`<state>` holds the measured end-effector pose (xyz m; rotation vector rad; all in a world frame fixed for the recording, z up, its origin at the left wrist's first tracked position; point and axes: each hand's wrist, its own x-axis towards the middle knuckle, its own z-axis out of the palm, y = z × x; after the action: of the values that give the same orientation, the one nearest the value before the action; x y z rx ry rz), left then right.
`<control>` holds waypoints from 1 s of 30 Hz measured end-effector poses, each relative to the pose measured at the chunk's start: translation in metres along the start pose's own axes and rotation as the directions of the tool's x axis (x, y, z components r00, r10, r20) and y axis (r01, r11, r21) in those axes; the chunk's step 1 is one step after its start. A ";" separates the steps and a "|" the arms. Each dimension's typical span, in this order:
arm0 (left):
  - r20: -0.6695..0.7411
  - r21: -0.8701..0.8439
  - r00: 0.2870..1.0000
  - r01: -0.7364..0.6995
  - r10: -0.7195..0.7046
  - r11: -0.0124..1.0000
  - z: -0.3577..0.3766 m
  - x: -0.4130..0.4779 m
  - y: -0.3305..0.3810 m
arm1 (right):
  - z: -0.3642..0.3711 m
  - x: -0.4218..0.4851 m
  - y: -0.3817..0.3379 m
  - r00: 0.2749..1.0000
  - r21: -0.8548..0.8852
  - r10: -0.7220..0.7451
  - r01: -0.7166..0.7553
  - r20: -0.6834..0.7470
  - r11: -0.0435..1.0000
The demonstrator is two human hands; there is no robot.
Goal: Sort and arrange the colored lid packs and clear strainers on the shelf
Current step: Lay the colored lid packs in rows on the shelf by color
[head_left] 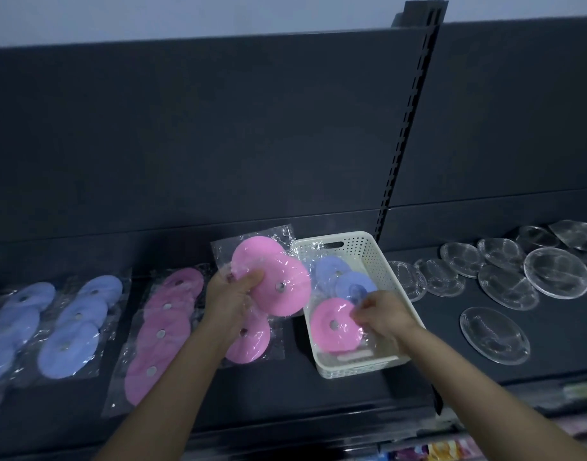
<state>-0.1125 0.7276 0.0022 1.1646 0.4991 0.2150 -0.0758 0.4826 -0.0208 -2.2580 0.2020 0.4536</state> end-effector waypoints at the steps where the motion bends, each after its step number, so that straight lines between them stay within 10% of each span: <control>1: -0.017 0.012 1.000 -0.003 0.004 1.000 -0.003 -0.001 -0.002 | -0.002 0.002 0.000 1.000 0.082 -0.025 0.026 -0.012 0.996; 14: -0.128 -0.055 0.991 -0.047 0.040 0.997 -0.055 -0.019 0.008 | -0.001 -0.024 -0.060 0.913 0.530 -0.296 0.405 -0.281 0.745; 30: -0.299 0.063 0.952 -0.053 0.070 0.997 -0.176 -0.035 0.030 | 0.107 -0.058 -0.085 0.828 0.003 -0.552 0.554 0.101 0.832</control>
<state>-0.2254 0.8695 -0.0145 1.2078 0.7407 0.4397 -0.1327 0.6187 -0.0051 -2.1821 -0.5099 0.2490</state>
